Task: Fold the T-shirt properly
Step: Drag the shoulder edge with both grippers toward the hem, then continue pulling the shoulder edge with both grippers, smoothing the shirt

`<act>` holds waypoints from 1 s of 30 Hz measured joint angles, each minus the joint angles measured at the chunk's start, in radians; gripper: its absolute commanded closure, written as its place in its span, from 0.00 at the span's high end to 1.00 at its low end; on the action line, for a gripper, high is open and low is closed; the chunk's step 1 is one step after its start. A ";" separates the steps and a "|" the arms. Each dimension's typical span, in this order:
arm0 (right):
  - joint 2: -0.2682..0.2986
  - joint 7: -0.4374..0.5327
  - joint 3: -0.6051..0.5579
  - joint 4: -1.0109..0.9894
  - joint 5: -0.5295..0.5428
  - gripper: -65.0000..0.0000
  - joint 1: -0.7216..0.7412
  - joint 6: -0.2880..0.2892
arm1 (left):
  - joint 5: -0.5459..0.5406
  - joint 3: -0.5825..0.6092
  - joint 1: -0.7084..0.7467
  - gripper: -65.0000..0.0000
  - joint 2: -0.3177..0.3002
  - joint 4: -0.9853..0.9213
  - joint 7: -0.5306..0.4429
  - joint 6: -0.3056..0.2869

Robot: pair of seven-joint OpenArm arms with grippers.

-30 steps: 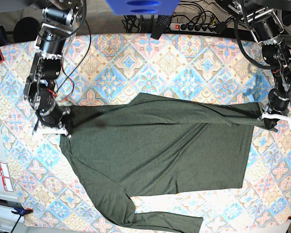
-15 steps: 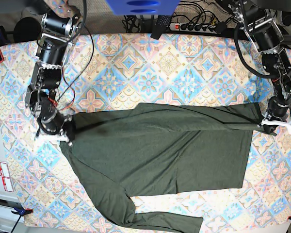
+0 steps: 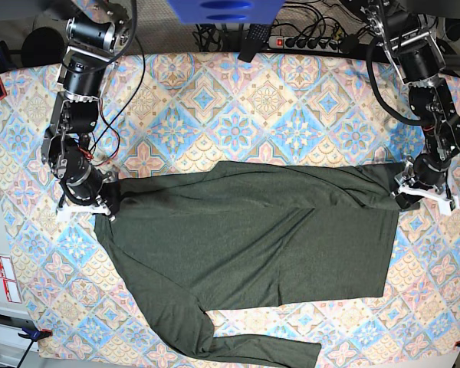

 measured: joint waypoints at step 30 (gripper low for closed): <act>0.000 0.000 0.000 0.006 0.002 0.36 -0.078 0.000 | -0.093 -0.053 0.097 0.44 0.014 -0.086 -0.004 0.000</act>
